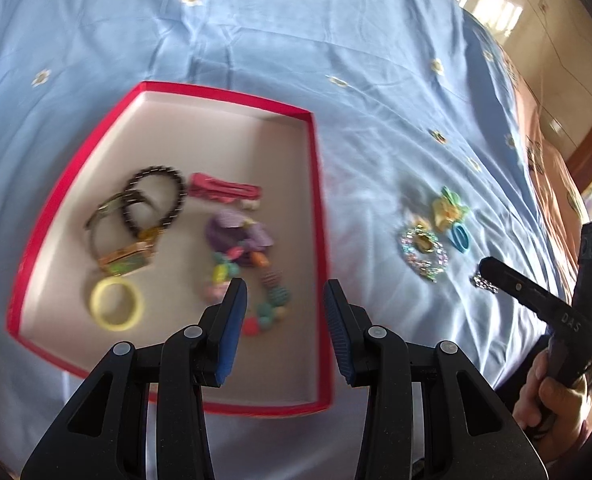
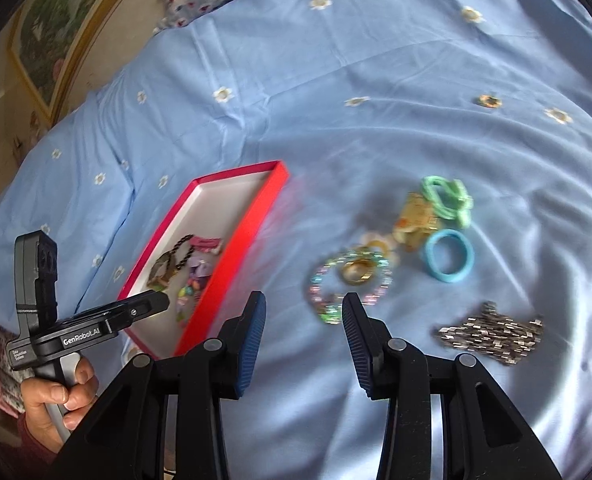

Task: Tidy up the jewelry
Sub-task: 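Grasp the pastel bead bracelet with the left tool while the right tool grasps the green scrunchie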

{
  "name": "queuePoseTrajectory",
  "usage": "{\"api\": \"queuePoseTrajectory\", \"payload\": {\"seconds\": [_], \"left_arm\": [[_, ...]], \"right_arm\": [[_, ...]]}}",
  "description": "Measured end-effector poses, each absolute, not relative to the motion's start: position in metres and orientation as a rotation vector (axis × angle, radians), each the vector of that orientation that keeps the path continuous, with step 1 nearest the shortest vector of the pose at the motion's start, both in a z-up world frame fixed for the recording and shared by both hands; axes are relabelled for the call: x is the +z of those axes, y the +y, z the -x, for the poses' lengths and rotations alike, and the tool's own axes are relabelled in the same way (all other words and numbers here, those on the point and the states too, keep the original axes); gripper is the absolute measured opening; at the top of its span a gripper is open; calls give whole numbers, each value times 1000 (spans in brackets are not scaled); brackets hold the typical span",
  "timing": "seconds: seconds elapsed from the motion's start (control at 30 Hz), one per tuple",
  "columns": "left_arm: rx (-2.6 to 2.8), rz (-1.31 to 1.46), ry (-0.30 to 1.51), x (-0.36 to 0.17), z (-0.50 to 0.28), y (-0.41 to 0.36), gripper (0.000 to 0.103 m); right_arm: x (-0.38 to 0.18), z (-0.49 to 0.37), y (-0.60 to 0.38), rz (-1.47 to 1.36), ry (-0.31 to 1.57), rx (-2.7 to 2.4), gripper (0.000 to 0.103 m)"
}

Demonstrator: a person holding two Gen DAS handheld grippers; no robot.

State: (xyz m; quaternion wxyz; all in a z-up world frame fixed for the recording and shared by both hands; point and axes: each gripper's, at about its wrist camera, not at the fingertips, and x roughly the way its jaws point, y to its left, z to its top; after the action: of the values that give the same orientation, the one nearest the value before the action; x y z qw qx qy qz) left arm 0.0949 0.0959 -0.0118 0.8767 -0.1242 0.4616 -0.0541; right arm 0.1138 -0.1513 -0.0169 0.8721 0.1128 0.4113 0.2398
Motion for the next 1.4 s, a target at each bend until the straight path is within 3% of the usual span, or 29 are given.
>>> {"api": "queuePoseTrajectory", "payload": {"seconds": [0.57,1.4], "left_arm": [[-226,153,1000,-18,-126,25,38],[-310,28,1070,-45,-187,-32,38]], "right_arm": [[-18,-118,-221,-314,825,381,43],[-27,-192,-226,-290,863,335,43]]}}
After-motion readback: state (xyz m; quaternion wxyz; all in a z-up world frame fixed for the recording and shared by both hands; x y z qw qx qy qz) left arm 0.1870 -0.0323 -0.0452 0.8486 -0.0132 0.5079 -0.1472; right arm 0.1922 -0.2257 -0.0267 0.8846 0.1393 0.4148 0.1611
